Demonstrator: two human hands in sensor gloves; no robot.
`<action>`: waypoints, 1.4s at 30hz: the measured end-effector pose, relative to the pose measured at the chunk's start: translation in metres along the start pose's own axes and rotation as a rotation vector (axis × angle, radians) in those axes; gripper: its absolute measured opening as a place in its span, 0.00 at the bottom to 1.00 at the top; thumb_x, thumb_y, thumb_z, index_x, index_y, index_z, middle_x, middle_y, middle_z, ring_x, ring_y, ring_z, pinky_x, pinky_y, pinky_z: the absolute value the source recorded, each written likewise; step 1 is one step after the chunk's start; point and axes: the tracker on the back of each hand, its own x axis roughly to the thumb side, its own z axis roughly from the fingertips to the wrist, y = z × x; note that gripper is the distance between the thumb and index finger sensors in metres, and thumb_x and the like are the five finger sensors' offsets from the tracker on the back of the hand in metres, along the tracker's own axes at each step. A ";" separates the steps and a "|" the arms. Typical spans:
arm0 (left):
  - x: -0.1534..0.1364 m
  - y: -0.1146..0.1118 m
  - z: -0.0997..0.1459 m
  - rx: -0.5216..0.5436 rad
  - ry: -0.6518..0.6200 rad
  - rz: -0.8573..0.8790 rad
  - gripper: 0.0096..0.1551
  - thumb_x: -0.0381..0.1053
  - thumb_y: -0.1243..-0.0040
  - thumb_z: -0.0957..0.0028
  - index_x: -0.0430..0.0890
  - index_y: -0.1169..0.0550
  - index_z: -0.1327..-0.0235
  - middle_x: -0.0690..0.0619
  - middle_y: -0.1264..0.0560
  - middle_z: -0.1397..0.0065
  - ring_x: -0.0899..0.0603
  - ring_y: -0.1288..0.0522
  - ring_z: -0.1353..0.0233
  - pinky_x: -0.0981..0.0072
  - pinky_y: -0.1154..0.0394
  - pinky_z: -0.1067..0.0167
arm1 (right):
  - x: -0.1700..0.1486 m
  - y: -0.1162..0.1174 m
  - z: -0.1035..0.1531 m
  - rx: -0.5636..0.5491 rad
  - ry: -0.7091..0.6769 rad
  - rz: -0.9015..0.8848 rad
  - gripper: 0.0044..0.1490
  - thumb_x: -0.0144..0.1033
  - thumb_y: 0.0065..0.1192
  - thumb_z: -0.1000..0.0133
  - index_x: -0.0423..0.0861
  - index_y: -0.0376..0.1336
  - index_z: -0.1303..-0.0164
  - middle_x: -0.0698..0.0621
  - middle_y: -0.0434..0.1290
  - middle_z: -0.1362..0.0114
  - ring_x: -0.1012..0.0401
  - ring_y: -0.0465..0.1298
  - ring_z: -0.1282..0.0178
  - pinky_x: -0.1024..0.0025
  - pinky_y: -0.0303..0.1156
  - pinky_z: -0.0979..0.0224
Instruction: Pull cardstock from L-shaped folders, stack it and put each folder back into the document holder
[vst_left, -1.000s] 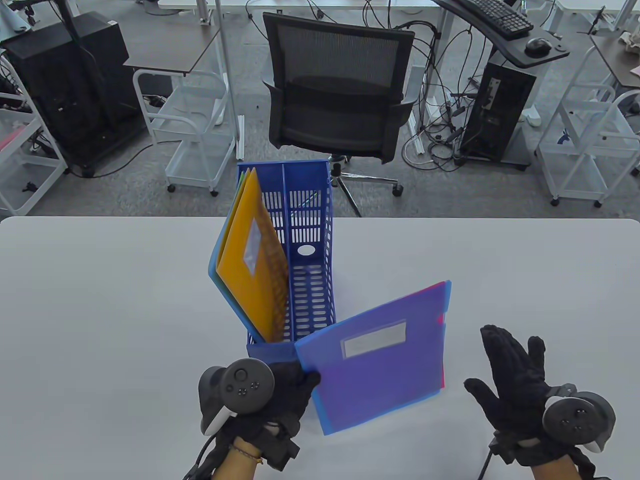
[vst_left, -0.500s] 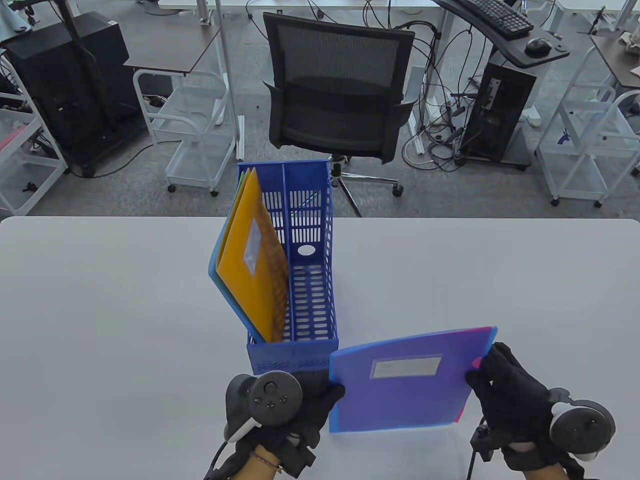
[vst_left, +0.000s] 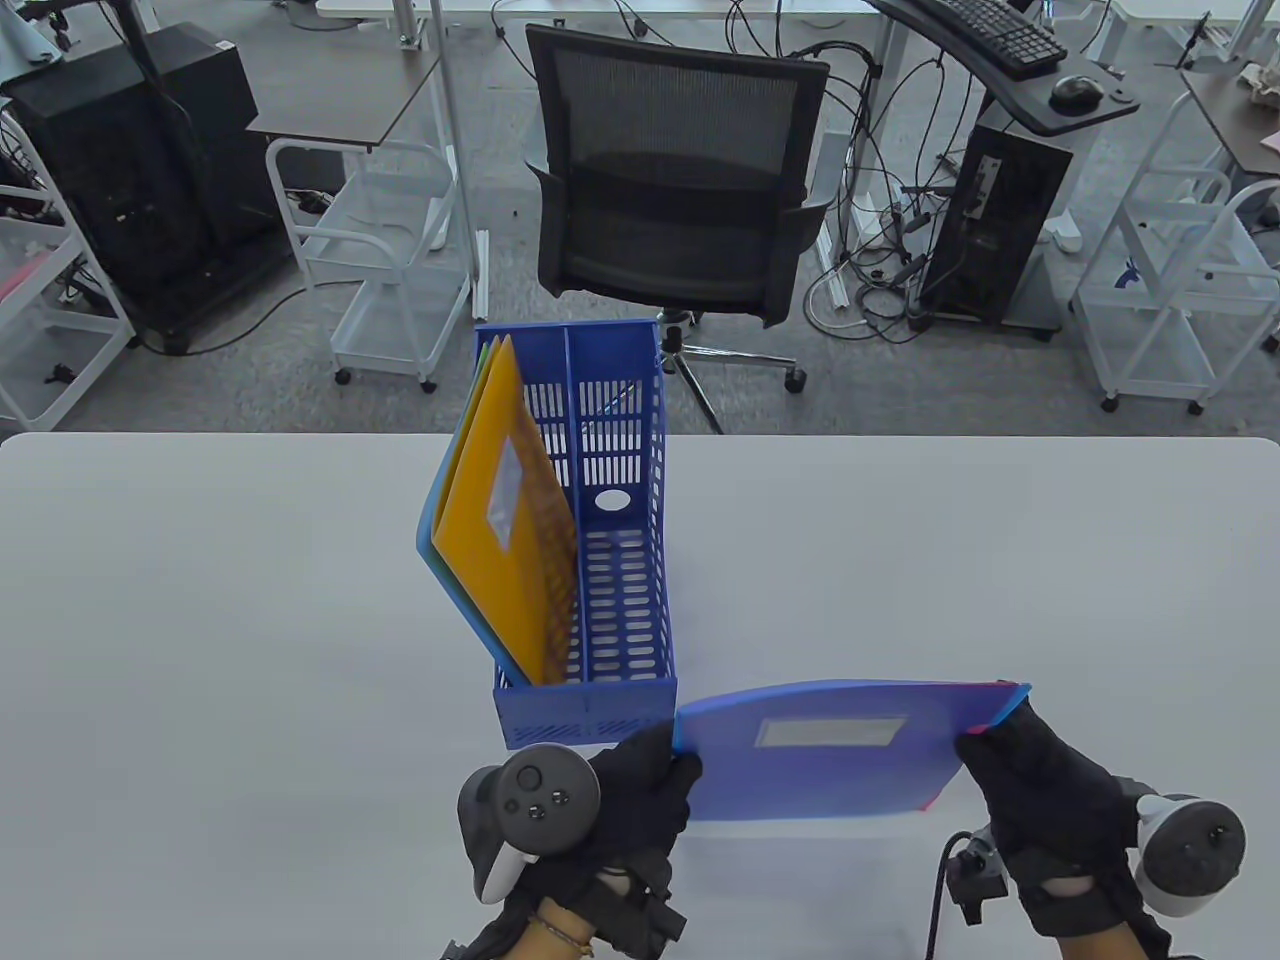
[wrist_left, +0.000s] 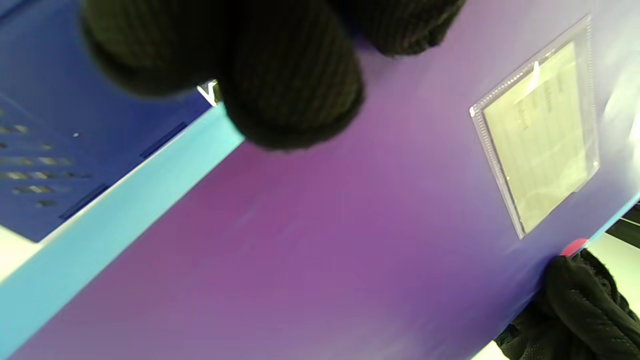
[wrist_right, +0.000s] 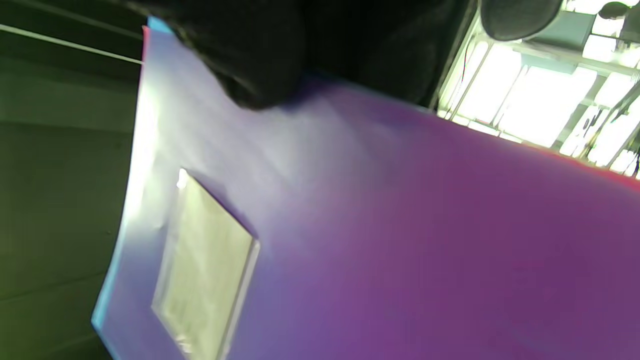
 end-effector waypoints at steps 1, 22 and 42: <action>0.000 0.002 0.000 0.021 -0.021 -0.018 0.23 0.50 0.38 0.49 0.52 0.19 0.40 0.49 0.14 0.41 0.49 0.09 0.60 0.54 0.13 0.59 | -0.002 0.001 0.000 0.017 0.004 -0.055 0.25 0.42 0.65 0.48 0.46 0.68 0.43 0.49 0.87 0.49 0.54 0.86 0.52 0.33 0.61 0.29; -0.009 0.011 0.001 0.027 -0.058 0.055 0.27 0.50 0.39 0.50 0.51 0.22 0.35 0.52 0.13 0.47 0.54 0.12 0.66 0.57 0.13 0.60 | -0.019 0.008 -0.002 0.182 0.119 -0.387 0.30 0.44 0.60 0.44 0.41 0.63 0.36 0.48 0.87 0.52 0.54 0.85 0.56 0.34 0.63 0.29; -0.012 0.012 0.000 -0.019 -0.091 0.129 0.31 0.51 0.38 0.50 0.49 0.25 0.31 0.51 0.13 0.46 0.53 0.13 0.66 0.55 0.14 0.56 | -0.013 0.011 -0.004 0.202 0.108 -0.427 0.46 0.29 0.68 0.48 0.62 0.48 0.24 0.44 0.76 0.32 0.57 0.86 0.57 0.49 0.73 0.31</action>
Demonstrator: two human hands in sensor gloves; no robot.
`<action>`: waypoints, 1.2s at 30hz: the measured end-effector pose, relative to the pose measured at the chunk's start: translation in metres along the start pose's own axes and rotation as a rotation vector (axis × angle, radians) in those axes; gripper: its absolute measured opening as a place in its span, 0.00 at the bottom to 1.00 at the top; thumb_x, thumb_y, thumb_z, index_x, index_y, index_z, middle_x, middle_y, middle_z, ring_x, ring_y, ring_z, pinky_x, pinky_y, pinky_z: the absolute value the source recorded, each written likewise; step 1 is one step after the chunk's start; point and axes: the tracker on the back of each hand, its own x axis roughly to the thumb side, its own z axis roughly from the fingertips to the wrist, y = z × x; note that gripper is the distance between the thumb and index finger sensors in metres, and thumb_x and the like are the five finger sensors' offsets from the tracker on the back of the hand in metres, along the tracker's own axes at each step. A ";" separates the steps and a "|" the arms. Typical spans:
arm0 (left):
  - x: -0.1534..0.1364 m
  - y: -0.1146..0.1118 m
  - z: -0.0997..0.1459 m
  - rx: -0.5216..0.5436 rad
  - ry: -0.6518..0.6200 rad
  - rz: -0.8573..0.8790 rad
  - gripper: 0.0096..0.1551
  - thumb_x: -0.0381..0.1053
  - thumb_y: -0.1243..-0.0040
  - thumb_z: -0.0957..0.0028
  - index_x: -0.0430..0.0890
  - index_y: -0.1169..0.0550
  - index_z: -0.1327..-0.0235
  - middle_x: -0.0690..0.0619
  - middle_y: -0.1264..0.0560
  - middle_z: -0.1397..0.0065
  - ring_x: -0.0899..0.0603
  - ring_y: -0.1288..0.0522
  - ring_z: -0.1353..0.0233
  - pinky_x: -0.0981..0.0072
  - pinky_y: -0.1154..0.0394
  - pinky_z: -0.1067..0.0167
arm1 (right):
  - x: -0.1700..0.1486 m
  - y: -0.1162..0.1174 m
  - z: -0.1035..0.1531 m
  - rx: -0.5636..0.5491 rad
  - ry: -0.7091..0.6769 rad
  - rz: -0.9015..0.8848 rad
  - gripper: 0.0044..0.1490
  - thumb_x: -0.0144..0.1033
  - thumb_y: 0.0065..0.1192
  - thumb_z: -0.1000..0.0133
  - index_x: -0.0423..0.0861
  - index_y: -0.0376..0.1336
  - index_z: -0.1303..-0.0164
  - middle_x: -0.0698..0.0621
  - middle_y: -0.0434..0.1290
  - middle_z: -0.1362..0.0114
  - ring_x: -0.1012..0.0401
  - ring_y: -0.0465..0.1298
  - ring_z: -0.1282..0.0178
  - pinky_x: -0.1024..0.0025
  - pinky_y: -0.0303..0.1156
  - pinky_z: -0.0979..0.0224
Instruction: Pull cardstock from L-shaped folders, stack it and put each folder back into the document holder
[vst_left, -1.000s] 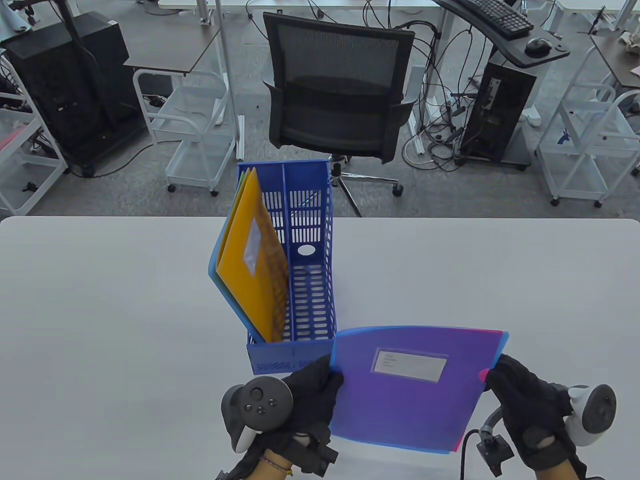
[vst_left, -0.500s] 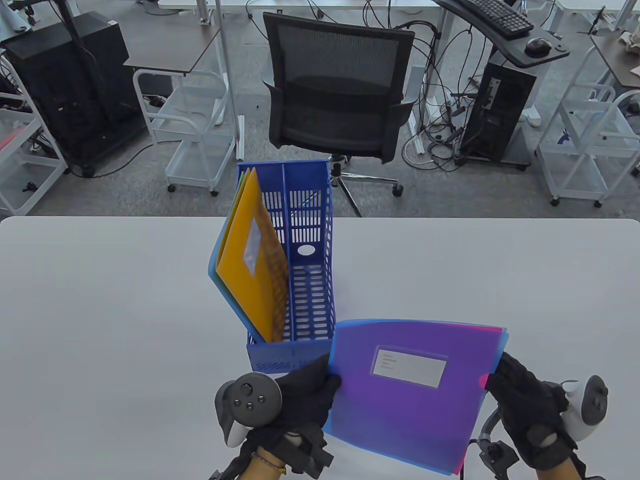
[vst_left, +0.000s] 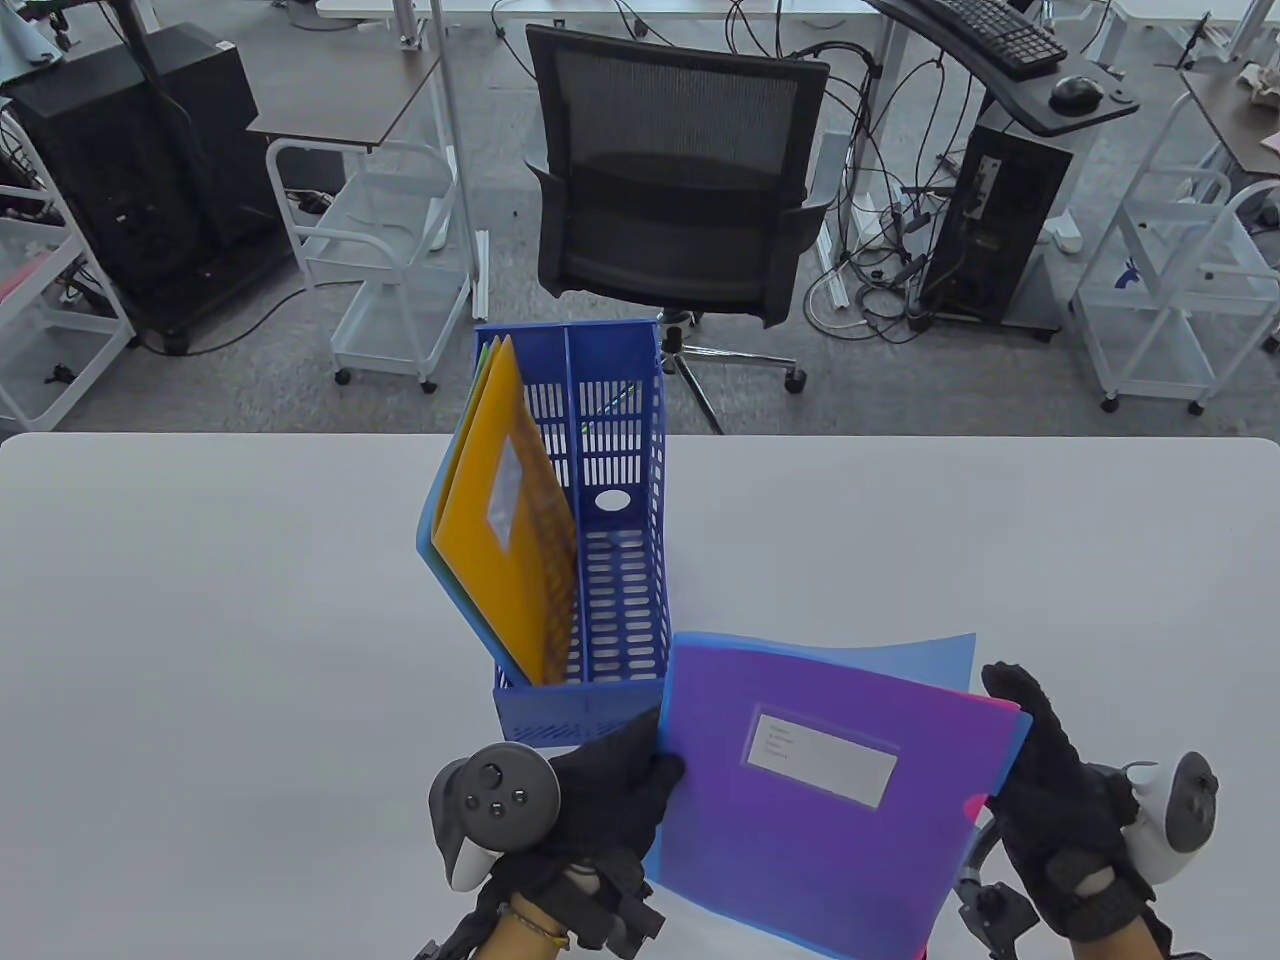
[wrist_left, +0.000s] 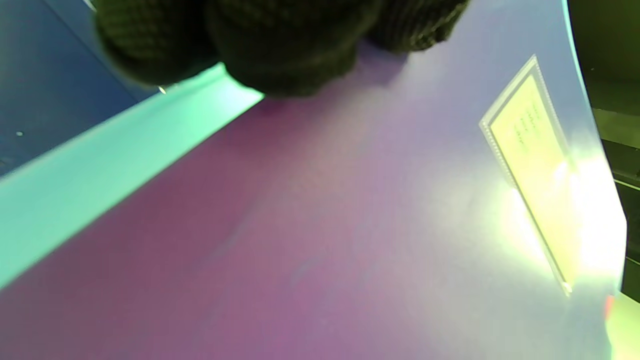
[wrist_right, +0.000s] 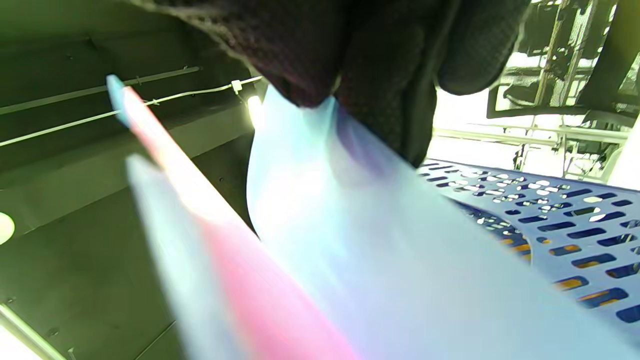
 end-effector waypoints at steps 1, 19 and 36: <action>0.000 0.000 0.000 0.004 0.000 0.000 0.31 0.51 0.38 0.51 0.49 0.25 0.31 0.51 0.13 0.46 0.53 0.13 0.66 0.55 0.14 0.56 | 0.000 0.001 0.000 0.006 0.000 -0.010 0.45 0.29 0.68 0.48 0.62 0.50 0.25 0.44 0.75 0.32 0.57 0.85 0.56 0.49 0.73 0.31; -0.002 0.009 0.004 0.088 0.065 -0.111 0.30 0.51 0.36 0.51 0.46 0.22 0.34 0.50 0.12 0.50 0.54 0.13 0.71 0.57 0.12 0.61 | -0.004 0.009 -0.001 0.121 0.039 -0.053 0.31 0.55 0.69 0.47 0.49 0.69 0.41 0.40 0.79 0.36 0.51 0.83 0.51 0.36 0.66 0.30; 0.013 0.013 0.003 -0.001 -0.008 -0.357 0.31 0.52 0.27 0.54 0.45 0.20 0.37 0.50 0.09 0.53 0.55 0.10 0.73 0.58 0.11 0.65 | 0.002 0.003 -0.001 0.078 0.032 0.141 0.23 0.38 0.72 0.50 0.48 0.71 0.45 0.42 0.83 0.44 0.55 0.85 0.55 0.40 0.69 0.31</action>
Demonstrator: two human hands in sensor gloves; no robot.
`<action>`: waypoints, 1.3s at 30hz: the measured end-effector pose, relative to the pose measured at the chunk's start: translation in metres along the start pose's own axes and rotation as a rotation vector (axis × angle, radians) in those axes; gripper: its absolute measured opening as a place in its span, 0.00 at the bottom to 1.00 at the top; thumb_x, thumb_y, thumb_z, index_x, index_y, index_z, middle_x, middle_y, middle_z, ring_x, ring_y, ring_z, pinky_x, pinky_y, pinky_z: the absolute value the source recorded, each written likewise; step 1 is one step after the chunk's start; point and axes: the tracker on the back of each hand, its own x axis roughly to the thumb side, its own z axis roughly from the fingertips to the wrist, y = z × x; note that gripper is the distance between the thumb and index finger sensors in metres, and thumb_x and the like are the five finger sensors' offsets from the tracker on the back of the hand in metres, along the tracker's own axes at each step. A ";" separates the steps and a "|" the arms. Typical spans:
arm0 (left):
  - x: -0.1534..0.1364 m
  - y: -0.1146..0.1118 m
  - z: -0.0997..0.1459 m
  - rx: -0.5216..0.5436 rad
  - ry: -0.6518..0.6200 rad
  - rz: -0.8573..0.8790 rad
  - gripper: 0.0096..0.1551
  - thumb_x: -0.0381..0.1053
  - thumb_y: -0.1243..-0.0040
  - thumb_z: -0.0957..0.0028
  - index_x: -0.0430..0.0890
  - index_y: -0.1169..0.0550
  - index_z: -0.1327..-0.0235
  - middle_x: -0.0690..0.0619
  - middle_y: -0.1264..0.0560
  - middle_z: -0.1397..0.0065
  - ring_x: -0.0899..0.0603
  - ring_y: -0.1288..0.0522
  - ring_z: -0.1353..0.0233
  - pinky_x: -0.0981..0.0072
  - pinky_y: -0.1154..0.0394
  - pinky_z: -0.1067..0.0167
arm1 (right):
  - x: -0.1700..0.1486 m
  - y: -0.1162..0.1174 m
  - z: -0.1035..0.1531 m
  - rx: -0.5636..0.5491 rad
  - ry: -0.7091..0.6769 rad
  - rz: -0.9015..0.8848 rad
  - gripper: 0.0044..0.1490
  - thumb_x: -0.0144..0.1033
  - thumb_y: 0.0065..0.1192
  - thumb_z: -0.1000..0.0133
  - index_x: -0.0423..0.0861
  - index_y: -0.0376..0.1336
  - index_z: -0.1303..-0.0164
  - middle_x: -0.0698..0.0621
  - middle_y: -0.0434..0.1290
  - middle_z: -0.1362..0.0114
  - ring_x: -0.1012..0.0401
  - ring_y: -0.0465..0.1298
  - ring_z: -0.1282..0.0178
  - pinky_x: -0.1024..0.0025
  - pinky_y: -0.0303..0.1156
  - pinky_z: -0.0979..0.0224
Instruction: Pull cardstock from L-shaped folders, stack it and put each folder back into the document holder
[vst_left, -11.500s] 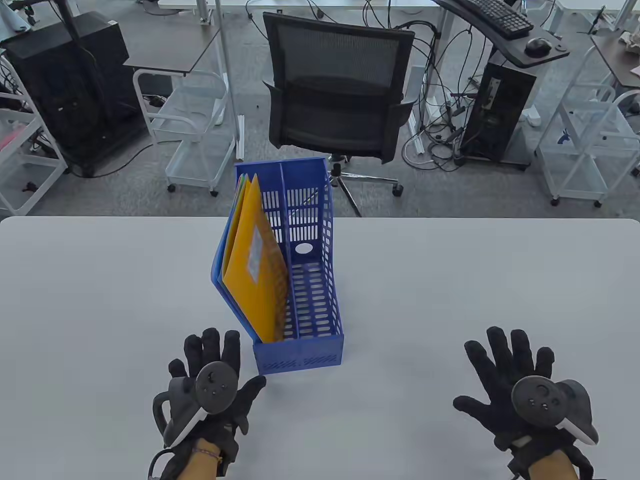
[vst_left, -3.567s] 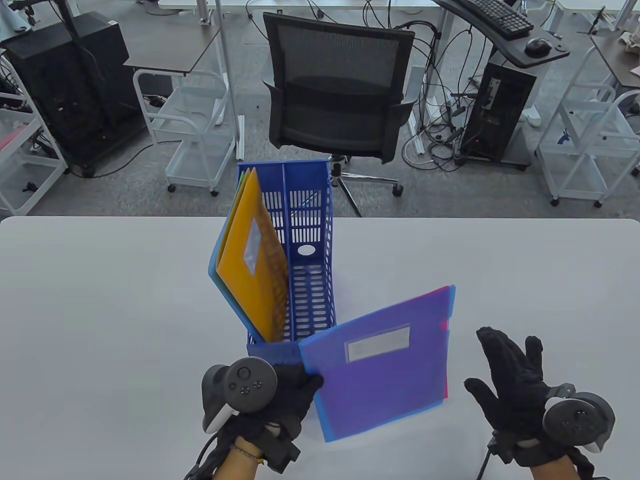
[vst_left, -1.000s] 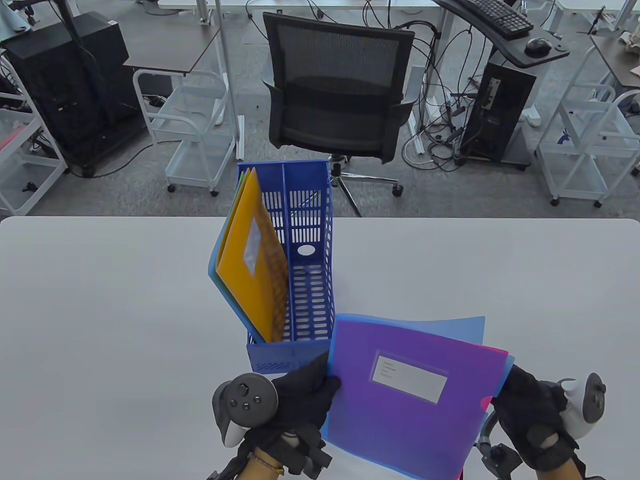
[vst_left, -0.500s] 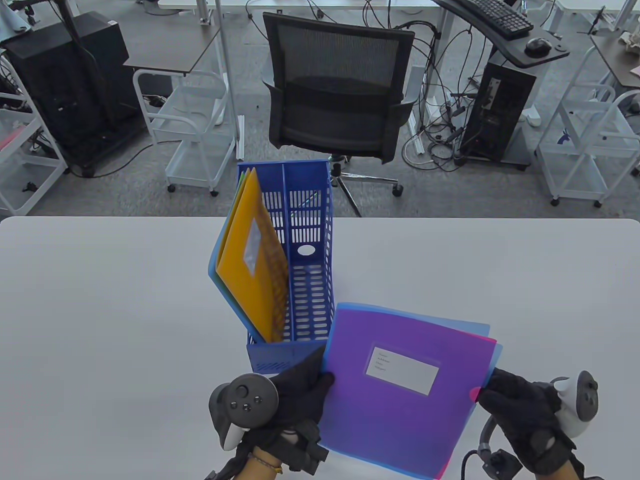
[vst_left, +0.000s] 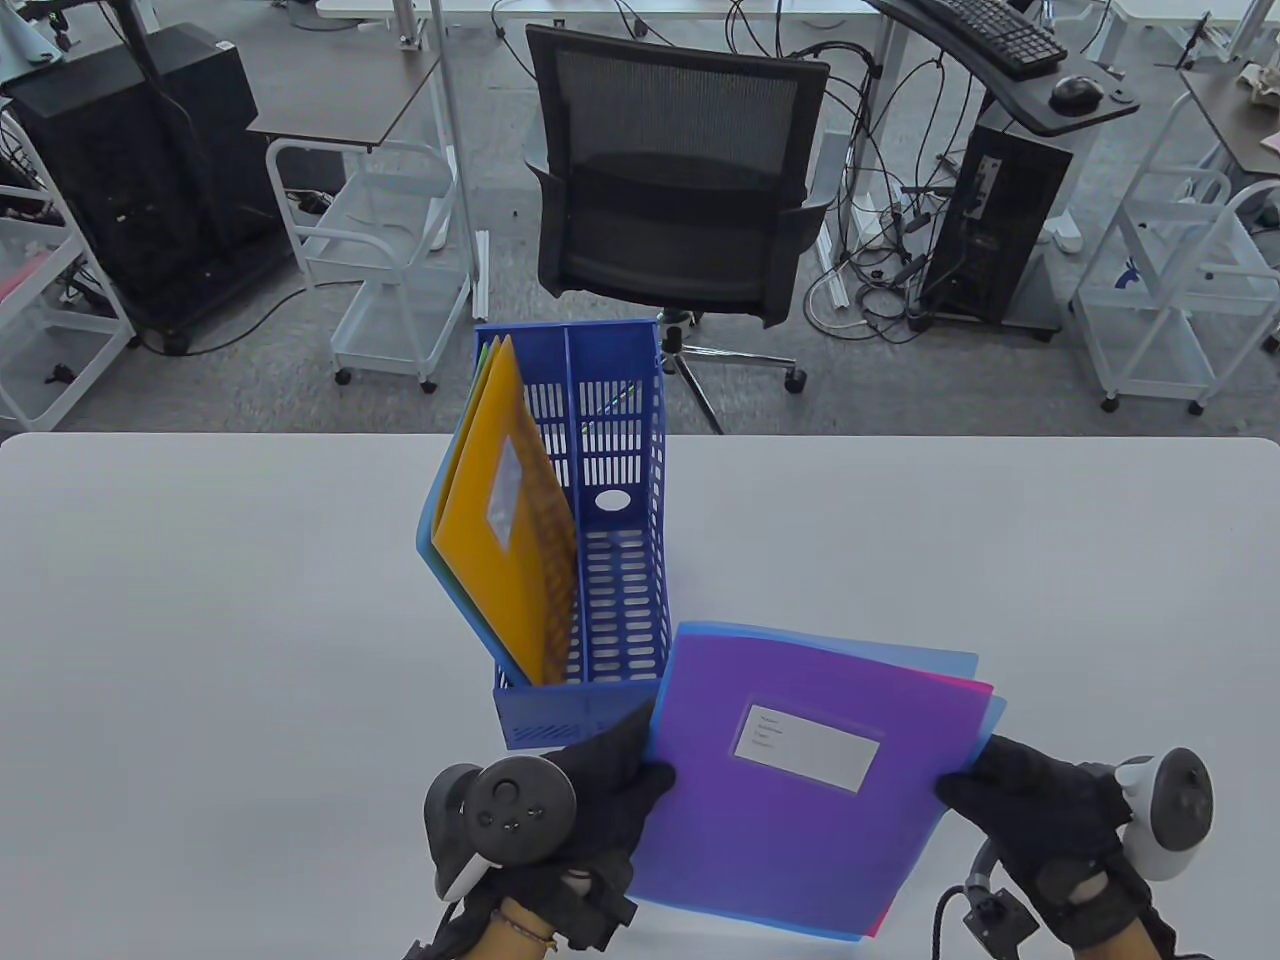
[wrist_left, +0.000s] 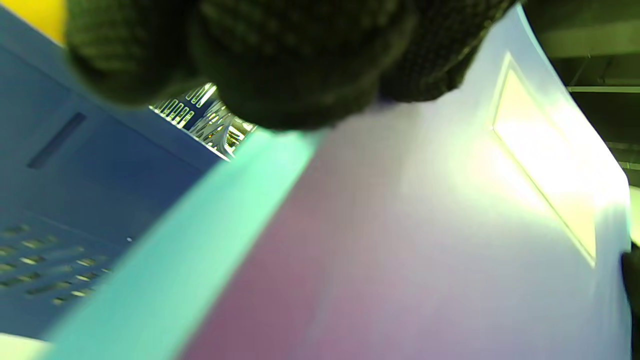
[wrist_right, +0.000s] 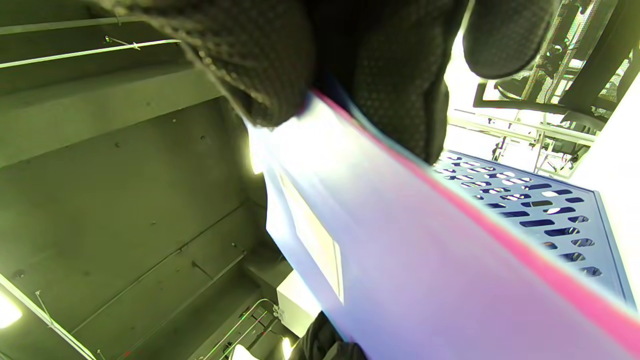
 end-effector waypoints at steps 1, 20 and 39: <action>0.001 0.001 0.000 -0.025 -0.011 -0.027 0.30 0.53 0.28 0.54 0.45 0.19 0.38 0.51 0.09 0.53 0.55 0.10 0.73 0.58 0.11 0.65 | 0.000 0.000 0.000 -0.012 0.004 0.006 0.23 0.38 0.72 0.50 0.48 0.71 0.46 0.42 0.83 0.44 0.55 0.86 0.56 0.41 0.70 0.31; -0.012 0.017 -0.001 -0.100 0.001 0.144 0.22 0.51 0.30 0.54 0.48 0.14 0.46 0.49 0.09 0.54 0.53 0.10 0.72 0.56 0.12 0.63 | 0.002 -0.009 0.003 -0.124 0.092 0.213 0.25 0.38 0.69 0.49 0.41 0.68 0.46 0.37 0.83 0.46 0.54 0.87 0.58 0.43 0.73 0.35; -0.042 0.061 0.011 -0.037 0.099 0.100 0.22 0.50 0.30 0.54 0.47 0.14 0.47 0.48 0.09 0.56 0.53 0.11 0.74 0.56 0.12 0.65 | -0.033 -0.051 0.019 -0.307 0.310 0.301 0.25 0.37 0.69 0.50 0.39 0.68 0.46 0.37 0.83 0.49 0.55 0.87 0.61 0.42 0.72 0.35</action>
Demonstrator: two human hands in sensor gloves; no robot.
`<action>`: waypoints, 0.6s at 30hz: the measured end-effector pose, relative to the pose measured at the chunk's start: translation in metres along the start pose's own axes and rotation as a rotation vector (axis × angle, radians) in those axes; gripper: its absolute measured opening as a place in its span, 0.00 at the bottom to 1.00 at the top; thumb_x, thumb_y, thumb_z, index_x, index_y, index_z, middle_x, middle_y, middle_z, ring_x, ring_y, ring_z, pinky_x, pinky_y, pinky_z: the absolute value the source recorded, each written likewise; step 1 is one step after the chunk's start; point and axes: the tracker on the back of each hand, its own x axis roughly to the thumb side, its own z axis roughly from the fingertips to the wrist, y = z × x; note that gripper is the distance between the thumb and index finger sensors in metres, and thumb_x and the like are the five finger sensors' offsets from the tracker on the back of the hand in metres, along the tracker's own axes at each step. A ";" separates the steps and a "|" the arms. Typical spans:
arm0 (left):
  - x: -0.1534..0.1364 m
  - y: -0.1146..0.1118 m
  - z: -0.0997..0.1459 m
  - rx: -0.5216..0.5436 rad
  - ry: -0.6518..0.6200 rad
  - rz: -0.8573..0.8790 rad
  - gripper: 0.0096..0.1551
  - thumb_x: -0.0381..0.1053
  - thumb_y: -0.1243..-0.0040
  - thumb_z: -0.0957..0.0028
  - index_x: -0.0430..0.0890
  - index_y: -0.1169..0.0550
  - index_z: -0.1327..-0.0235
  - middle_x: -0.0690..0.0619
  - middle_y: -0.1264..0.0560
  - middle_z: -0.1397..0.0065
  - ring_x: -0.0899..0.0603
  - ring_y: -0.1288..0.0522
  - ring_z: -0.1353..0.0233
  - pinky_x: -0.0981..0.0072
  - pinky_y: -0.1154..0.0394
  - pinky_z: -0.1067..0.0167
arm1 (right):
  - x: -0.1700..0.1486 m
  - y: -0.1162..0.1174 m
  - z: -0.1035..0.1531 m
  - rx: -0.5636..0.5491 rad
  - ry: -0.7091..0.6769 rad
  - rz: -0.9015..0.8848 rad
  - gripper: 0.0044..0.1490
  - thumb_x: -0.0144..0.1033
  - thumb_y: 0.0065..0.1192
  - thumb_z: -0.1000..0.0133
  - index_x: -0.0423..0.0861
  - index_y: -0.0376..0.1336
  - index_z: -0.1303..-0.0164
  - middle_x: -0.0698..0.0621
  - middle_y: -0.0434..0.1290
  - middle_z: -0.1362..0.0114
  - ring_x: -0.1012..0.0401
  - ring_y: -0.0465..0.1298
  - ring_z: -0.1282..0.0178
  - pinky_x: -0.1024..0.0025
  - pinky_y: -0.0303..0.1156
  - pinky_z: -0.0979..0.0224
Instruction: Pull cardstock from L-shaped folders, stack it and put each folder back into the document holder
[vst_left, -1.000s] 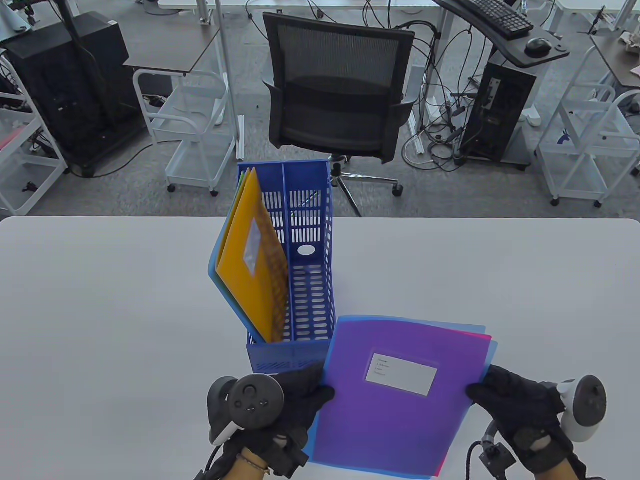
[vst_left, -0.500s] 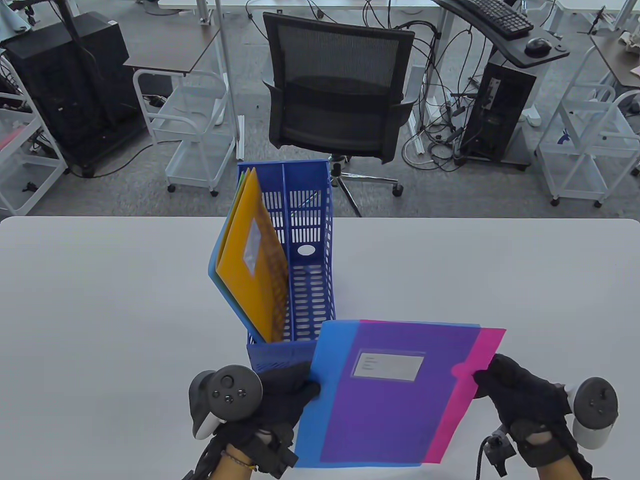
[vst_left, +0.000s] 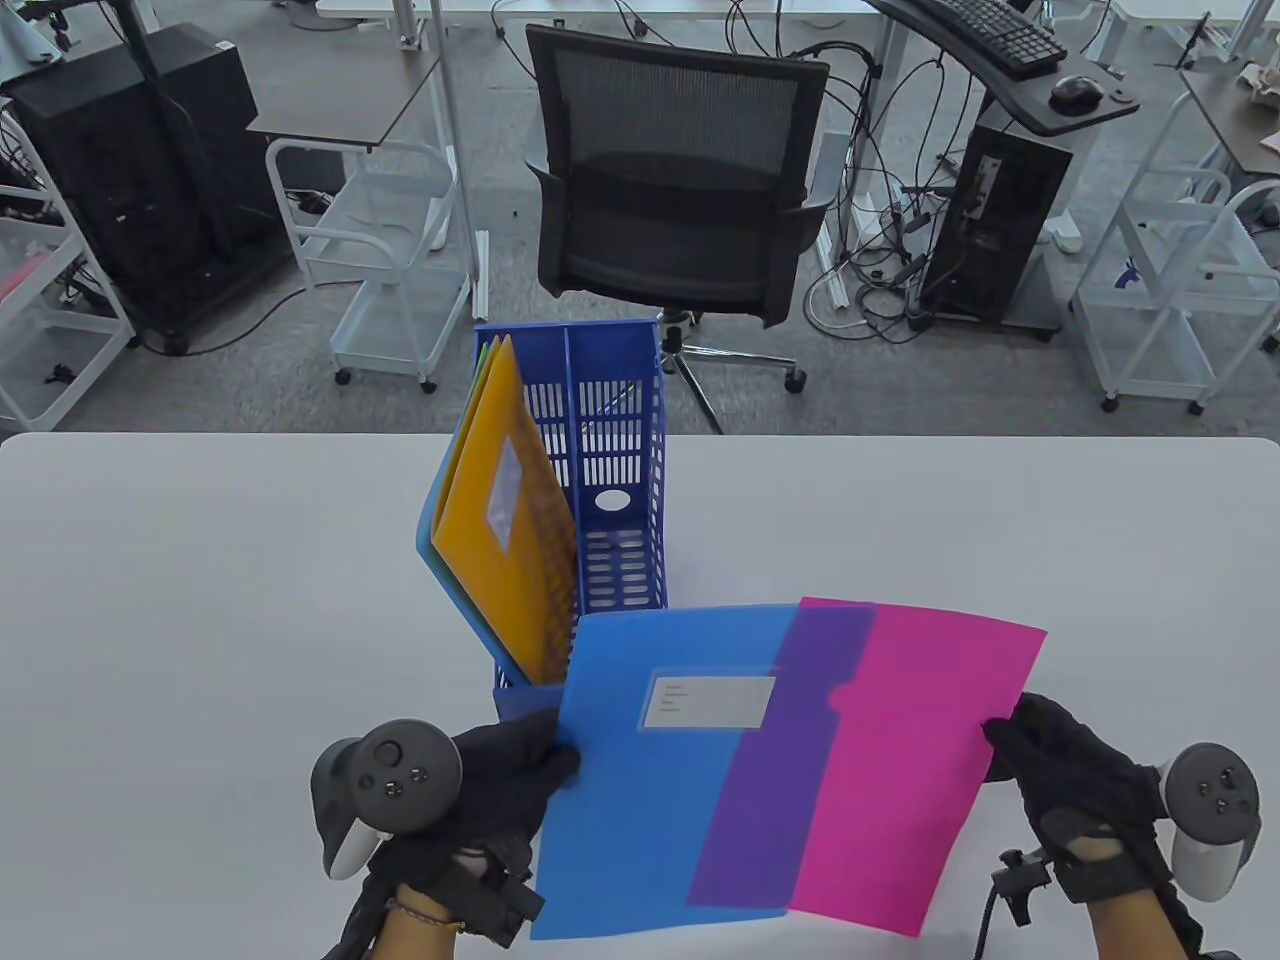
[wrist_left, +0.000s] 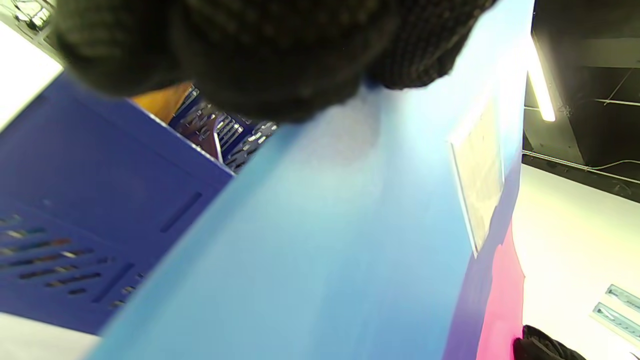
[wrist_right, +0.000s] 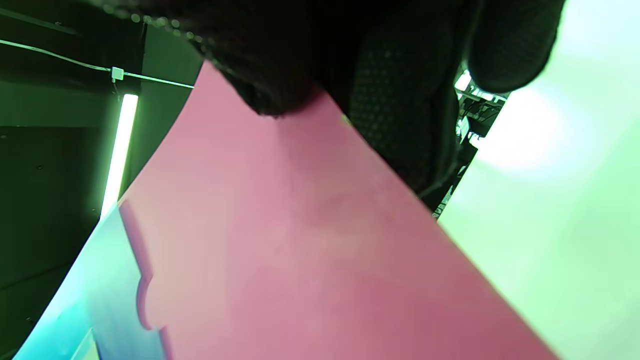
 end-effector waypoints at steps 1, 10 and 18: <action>-0.001 0.004 0.001 0.006 0.004 0.003 0.22 0.50 0.30 0.54 0.47 0.14 0.47 0.48 0.09 0.56 0.53 0.11 0.74 0.56 0.12 0.65 | -0.002 0.000 -0.001 0.000 0.010 0.001 0.25 0.37 0.69 0.50 0.38 0.68 0.46 0.37 0.83 0.49 0.55 0.87 0.61 0.42 0.72 0.36; -0.006 0.021 0.009 0.052 0.018 0.008 0.22 0.50 0.30 0.54 0.46 0.13 0.47 0.47 0.09 0.57 0.53 0.11 0.75 0.56 0.12 0.66 | -0.030 -0.008 -0.006 -0.036 0.189 -0.007 0.25 0.36 0.69 0.50 0.37 0.68 0.46 0.36 0.83 0.50 0.54 0.87 0.62 0.41 0.72 0.36; -0.015 0.032 0.013 0.068 0.042 0.000 0.22 0.50 0.30 0.55 0.46 0.13 0.48 0.47 0.08 0.58 0.53 0.11 0.75 0.56 0.12 0.66 | -0.061 -0.021 -0.003 -0.017 0.327 -0.075 0.25 0.34 0.70 0.49 0.36 0.68 0.45 0.34 0.82 0.47 0.52 0.86 0.60 0.39 0.69 0.34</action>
